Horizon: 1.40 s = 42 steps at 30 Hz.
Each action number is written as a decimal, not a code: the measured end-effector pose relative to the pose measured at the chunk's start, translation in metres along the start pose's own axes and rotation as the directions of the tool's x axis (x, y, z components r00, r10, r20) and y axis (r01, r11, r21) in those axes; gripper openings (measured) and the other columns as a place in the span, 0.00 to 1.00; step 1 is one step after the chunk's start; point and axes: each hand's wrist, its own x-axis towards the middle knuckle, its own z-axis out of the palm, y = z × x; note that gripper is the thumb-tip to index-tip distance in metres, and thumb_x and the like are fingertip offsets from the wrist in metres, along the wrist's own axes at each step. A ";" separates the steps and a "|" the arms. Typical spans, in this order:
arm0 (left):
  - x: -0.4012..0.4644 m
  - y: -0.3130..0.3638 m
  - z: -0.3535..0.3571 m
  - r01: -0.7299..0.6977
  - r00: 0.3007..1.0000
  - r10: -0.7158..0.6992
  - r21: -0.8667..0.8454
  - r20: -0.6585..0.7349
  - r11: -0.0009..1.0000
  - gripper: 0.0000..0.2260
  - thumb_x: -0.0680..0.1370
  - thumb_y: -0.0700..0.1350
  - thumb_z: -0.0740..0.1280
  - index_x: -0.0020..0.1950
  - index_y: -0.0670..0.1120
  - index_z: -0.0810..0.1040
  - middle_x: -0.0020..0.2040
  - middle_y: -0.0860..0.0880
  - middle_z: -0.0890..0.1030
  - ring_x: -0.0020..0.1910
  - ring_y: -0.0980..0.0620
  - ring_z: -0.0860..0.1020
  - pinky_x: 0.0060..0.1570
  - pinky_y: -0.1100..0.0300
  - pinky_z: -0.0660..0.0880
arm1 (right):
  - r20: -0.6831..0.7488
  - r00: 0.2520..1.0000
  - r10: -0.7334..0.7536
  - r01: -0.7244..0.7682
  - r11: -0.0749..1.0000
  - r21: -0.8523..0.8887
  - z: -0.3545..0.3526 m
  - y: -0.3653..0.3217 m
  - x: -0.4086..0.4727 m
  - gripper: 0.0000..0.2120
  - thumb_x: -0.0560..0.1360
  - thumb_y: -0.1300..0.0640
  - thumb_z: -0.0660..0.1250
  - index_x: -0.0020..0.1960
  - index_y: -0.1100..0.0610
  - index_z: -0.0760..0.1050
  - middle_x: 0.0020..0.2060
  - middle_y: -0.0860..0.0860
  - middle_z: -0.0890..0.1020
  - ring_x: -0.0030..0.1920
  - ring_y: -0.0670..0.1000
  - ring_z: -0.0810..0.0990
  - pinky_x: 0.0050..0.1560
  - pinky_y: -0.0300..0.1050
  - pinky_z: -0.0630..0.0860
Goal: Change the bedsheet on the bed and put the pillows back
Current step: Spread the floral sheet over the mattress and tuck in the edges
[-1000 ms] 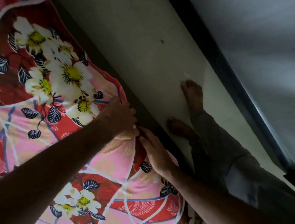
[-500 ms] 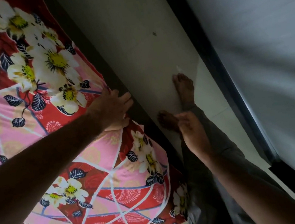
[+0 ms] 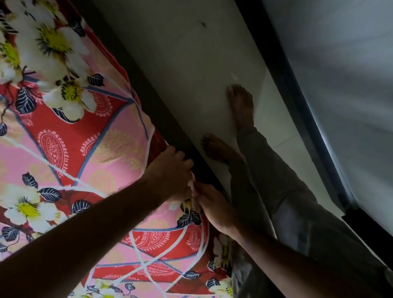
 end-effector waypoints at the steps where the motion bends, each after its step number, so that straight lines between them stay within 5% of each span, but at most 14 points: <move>1: 0.002 0.001 -0.001 -0.001 1.000 0.001 0.022 0.006 1.000 0.25 0.83 0.63 0.53 0.69 0.49 0.76 0.68 0.46 0.74 0.64 0.43 0.72 0.64 0.46 0.66 | 0.009 1.000 0.008 -0.007 0.999 -0.031 0.000 -0.001 0.004 0.20 0.78 0.38 0.53 0.57 0.46 0.77 0.54 0.50 0.82 0.55 0.50 0.82 0.59 0.61 0.77; 5: 0.010 0.008 0.003 0.042 0.995 -0.049 0.076 0.086 0.996 0.27 0.83 0.65 0.51 0.67 0.47 0.77 0.66 0.45 0.76 0.64 0.42 0.72 0.65 0.46 0.65 | 0.056 0.996 0.077 -0.064 0.977 -0.201 -0.004 -0.011 0.019 0.15 0.79 0.45 0.55 0.52 0.50 0.78 0.52 0.56 0.82 0.55 0.60 0.79 0.60 0.64 0.74; 9: 0.011 0.011 0.006 0.037 0.998 -0.040 0.078 0.040 0.996 0.25 0.84 0.62 0.51 0.63 0.46 0.78 0.60 0.43 0.79 0.58 0.42 0.74 0.63 0.44 0.68 | 0.188 0.976 0.112 0.017 0.818 -0.575 -0.008 -0.022 0.030 0.21 0.82 0.48 0.53 0.72 0.54 0.69 0.68 0.57 0.74 0.66 0.61 0.71 0.66 0.61 0.68; 13: 0.012 0.008 0.010 0.012 0.999 -0.014 -0.032 -0.048 0.999 0.24 0.83 0.62 0.53 0.61 0.46 0.77 0.55 0.43 0.79 0.51 0.41 0.75 0.55 0.44 0.70 | 0.252 0.950 0.183 -0.144 0.976 -0.163 -0.034 -0.036 0.026 0.10 0.77 0.57 0.63 0.55 0.56 0.80 0.49 0.54 0.83 0.52 0.54 0.81 0.55 0.52 0.77; 16: 0.009 0.005 0.005 0.039 0.996 -0.052 -0.165 -0.076 0.986 0.22 0.81 0.60 0.58 0.66 0.45 0.74 0.60 0.42 0.74 0.52 0.41 0.75 0.56 0.43 0.71 | 0.120 0.952 0.282 -0.295 0.950 0.105 -0.064 -0.042 0.022 0.11 0.80 0.61 0.61 0.59 0.56 0.78 0.55 0.56 0.83 0.59 0.57 0.81 0.61 0.54 0.77; 20: 0.010 -0.002 -0.011 0.069 0.995 -0.077 -0.138 -0.055 0.988 0.25 0.82 0.60 0.59 0.70 0.43 0.75 0.71 0.40 0.67 0.68 0.39 0.67 0.62 0.41 0.71 | -0.198 0.972 0.127 -0.123 0.992 0.032 -0.092 -0.059 0.058 0.09 0.81 0.66 0.61 0.55 0.60 0.80 0.59 0.53 0.80 0.62 0.54 0.78 0.64 0.50 0.73; 23: 0.010 -0.035 -0.028 0.081 0.987 -0.092 -0.086 -0.129 0.993 0.22 0.83 0.59 0.56 0.65 0.46 0.79 0.66 0.44 0.72 0.64 0.43 0.71 0.60 0.46 0.68 | -0.209 0.969 0.130 -0.099 0.984 0.151 -0.101 -0.098 0.088 0.12 0.78 0.70 0.59 0.45 0.56 0.76 0.46 0.56 0.81 0.45 0.53 0.79 0.43 0.41 0.73; 27: -0.025 -0.136 -0.057 0.295 0.894 -0.287 -0.032 -0.343 0.955 0.16 0.81 0.56 0.58 0.59 0.48 0.78 0.57 0.46 0.76 0.56 0.44 0.75 0.58 0.46 0.66 | -0.192 0.981 0.028 0.002 0.988 0.157 -0.097 -0.164 0.117 0.08 0.77 0.69 0.61 0.53 0.64 0.77 0.42 0.52 0.80 0.44 0.49 0.79 0.43 0.36 0.74; 31: -0.083 -0.244 -0.074 0.501 0.806 -0.463 0.009 -0.369 0.865 0.17 0.79 0.55 0.63 0.65 0.47 0.76 0.64 0.43 0.75 0.65 0.40 0.73 0.68 0.34 0.64 | -0.101 0.994 -0.045 0.057 0.992 0.115 -0.069 -0.232 0.133 0.10 0.78 0.69 0.63 0.56 0.61 0.77 0.41 0.53 0.79 0.37 0.45 0.76 0.28 0.28 0.69; 36: -0.130 -0.325 -0.051 0.612 0.707 -0.615 -0.136 -0.348 0.779 0.23 0.80 0.58 0.61 0.73 0.49 0.73 0.76 0.41 0.68 0.77 0.36 0.62 0.68 0.22 0.59 | 0.026 0.988 -0.153 0.154 0.985 -0.074 -0.039 -0.301 0.147 0.13 0.78 0.67 0.63 0.61 0.65 0.76 0.48 0.58 0.81 0.44 0.53 0.77 0.39 0.41 0.71; 39: -0.130 -0.330 -0.034 0.585 0.694 -0.620 -0.214 -0.366 0.782 0.25 0.82 0.58 0.57 0.76 0.49 0.69 0.79 0.41 0.64 0.80 0.35 0.55 0.66 0.18 0.54 | 0.077 0.979 -0.188 0.196 0.975 -0.108 -0.030 -0.333 0.169 0.10 0.77 0.71 0.62 0.55 0.76 0.76 0.44 0.64 0.80 0.39 0.56 0.76 0.33 0.38 0.72; 42: -0.121 -0.326 -0.025 0.558 0.662 -0.621 -0.276 -0.421 0.782 0.25 0.82 0.57 0.53 0.75 0.48 0.70 0.79 0.42 0.65 0.81 0.34 0.53 0.66 0.17 0.50 | 0.129 0.978 -0.161 0.170 0.983 -0.062 -0.018 -0.370 0.195 0.19 0.80 0.55 0.66 0.63 0.70 0.75 0.54 0.63 0.82 0.47 0.55 0.81 0.46 0.37 0.77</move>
